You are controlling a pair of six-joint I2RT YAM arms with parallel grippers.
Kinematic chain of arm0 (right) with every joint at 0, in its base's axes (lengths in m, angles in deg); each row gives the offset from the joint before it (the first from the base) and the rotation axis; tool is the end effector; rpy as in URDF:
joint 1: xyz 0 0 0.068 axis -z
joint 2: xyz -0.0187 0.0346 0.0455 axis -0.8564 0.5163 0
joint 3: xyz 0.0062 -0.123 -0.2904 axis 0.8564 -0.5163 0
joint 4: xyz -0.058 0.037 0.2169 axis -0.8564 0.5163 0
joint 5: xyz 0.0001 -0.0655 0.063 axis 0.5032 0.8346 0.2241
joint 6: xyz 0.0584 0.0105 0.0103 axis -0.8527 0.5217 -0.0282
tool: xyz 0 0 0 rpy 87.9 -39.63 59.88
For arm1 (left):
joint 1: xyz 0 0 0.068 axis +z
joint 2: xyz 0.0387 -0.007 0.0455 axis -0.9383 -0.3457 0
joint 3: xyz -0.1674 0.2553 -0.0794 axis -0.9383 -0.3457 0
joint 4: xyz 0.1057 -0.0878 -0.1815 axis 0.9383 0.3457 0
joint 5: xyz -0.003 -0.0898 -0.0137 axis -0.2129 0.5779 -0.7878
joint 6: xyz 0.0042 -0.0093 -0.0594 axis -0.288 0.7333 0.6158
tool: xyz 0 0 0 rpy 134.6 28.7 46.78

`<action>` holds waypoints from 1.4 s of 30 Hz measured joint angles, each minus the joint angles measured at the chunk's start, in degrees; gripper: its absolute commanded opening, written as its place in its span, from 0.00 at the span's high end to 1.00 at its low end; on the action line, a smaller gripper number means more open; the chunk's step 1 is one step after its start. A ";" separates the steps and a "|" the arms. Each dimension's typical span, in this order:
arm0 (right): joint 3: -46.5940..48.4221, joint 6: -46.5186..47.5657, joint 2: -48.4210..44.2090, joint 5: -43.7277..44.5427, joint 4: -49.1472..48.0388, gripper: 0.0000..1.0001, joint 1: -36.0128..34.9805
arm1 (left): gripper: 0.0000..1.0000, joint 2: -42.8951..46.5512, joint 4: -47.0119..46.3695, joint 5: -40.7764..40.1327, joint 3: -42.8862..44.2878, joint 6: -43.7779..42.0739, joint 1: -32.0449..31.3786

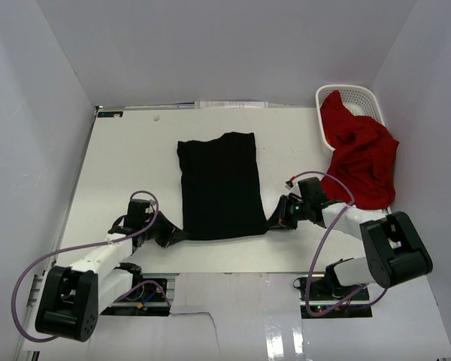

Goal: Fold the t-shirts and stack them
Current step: Grab one side of the 2/3 rectangular tshirt with both arms, then fold the long partially folded tshirt into a neat square

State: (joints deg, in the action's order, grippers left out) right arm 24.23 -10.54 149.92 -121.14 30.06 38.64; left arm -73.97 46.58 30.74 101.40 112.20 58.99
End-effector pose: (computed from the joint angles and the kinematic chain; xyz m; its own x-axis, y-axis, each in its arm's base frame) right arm 0.1843 0.0938 0.1993 -0.9570 0.1886 -0.2203 -0.0245 0.7044 0.7094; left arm 0.1056 -0.0426 0.1764 -0.7780 -0.6208 0.0963 -0.5082 0.5318 -0.6774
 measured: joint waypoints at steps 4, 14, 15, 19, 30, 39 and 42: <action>-3.06 0.28 -5.33 -0.39 2.91 0.92 -0.15 | 1.00 5.84 6.29 1.14 -0.20 -0.57 -0.33; -10.08 -0.72 -22.23 -0.79 10.93 0.92 -1.88 | 1.00 13.88 15.45 3.98 -2.34 -0.72 -0.76; -10.08 -0.81 -22.82 -0.83 11.63 0.92 -2.03 | 1.00 14.53 16.20 4.11 -2.32 -0.72 -0.83; -9.86 -0.92 -22.99 -1.16 13.99 0.92 -3.06 | 1.00 15.37 20.24 3.96 -0.24 -1.38 -1.11; 3.63 0.15 -19.32 -3.54 21.44 0.92 -3.50 | 1.00 11.87 25.88 1.25 12.79 -3.06 -1.33; 16.94 1.33 -12.90 -5.14 24.63 0.92 -2.93 | 1.00 4.87 27.30 0.22 23.78 -3.72 -1.33; 20.44 2.05 -10.43 -5.35 25.09 0.92 -2.58 | 1.00 1.75 27.39 -0.26 28.33 -4.24 -1.27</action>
State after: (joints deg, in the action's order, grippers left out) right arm 44.67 -8.48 139.50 -126.49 55.15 36.06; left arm -72.22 73.96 30.48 129.73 107.96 57.72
